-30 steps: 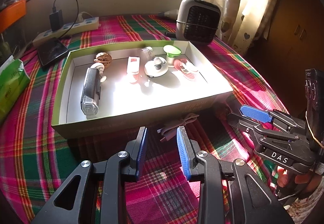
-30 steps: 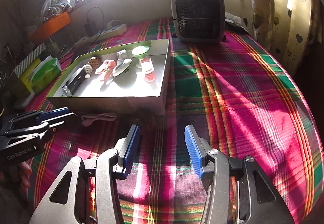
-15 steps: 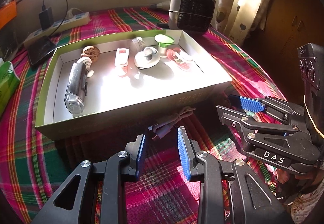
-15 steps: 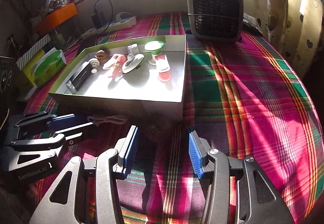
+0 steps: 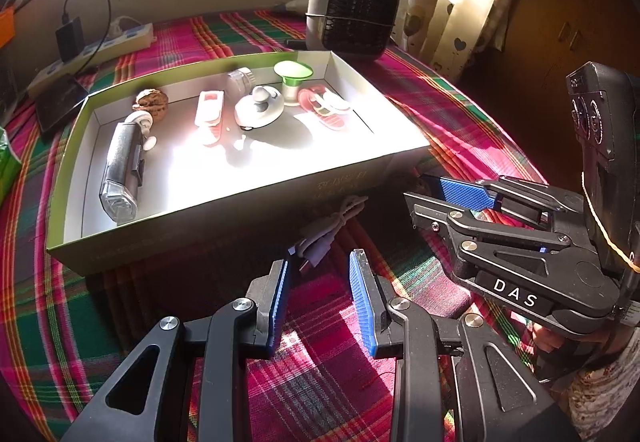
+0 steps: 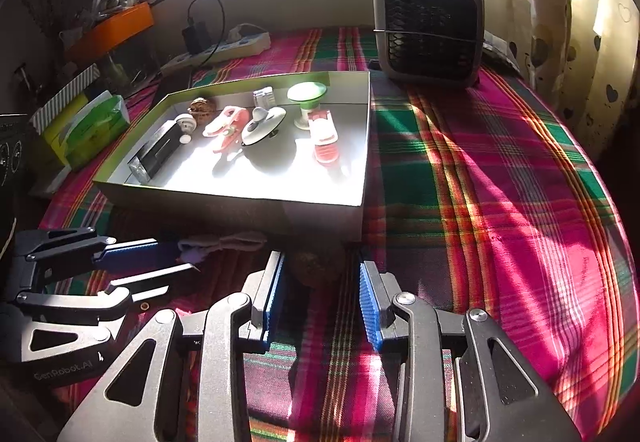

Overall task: Organize objects
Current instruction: 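Close right tool on the walnut while left tool lowers to the white cable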

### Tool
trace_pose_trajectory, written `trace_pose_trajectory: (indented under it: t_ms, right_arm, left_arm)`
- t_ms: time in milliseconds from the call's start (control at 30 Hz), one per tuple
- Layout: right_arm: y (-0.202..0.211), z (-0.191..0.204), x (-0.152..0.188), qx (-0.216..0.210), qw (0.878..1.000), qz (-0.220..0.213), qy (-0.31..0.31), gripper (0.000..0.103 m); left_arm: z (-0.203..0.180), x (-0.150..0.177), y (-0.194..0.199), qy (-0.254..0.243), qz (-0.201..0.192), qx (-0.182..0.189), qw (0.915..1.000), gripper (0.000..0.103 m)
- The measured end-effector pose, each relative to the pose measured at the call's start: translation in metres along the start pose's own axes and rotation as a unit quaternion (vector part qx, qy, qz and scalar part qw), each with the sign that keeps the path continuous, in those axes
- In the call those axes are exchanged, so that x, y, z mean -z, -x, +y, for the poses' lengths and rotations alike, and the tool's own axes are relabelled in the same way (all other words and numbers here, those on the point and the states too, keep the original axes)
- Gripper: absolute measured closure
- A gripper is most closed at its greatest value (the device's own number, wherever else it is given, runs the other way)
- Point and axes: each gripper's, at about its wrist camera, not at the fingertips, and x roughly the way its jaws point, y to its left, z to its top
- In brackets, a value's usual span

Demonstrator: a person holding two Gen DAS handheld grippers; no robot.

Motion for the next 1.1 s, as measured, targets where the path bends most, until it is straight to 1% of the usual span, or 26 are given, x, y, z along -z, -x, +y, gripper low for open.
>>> trace_pose_trajectory:
  t_ms: [100,167,367,500,633,767,867,1100]
  right_arm:
    - [0.001,0.000,0.001,0.004,1.000,0.000,0.000,0.071]
    - [0.002,-0.002,0.002,0.007,1.000,0.000,-0.003,0.071]
    - [0.007,-0.012,0.006,0.016,1.000,-0.001,-0.014,0.071]
    - [0.009,-0.016,0.008,0.019,1.000,-0.002,-0.020,0.071]
    - [0.010,-0.017,0.009,0.017,1.000,-0.002,-0.019,0.071]
    - [0.011,-0.017,0.010,0.015,1.000,-0.003,-0.018,0.071]
    - [0.011,-0.018,0.011,0.013,1.000,-0.003,-0.019,0.071]
    - [0.013,-0.021,0.013,0.012,1.000,-0.004,-0.021,0.071]
  left_arm:
    - [-0.004,0.002,0.000,-0.001,0.003,0.011,0.9999,0.075]
    - [-0.009,0.004,0.000,-0.008,0.002,0.008,0.9999,0.075]
    - [-0.017,0.005,-0.001,-0.018,0.008,0.021,0.9996,0.075]
    - [-0.025,0.006,0.002,-0.032,0.010,0.045,0.9984,0.075]
    - [-0.022,0.003,0.005,-0.027,0.001,0.018,0.9995,0.075]
    - [-0.018,0.000,0.004,-0.027,-0.001,0.000,0.9996,0.075]
    - [-0.021,-0.003,-0.001,-0.034,0.003,0.002,0.9994,0.075]
    - [-0.029,-0.012,-0.011,-0.045,0.009,-0.006,0.9989,0.075]
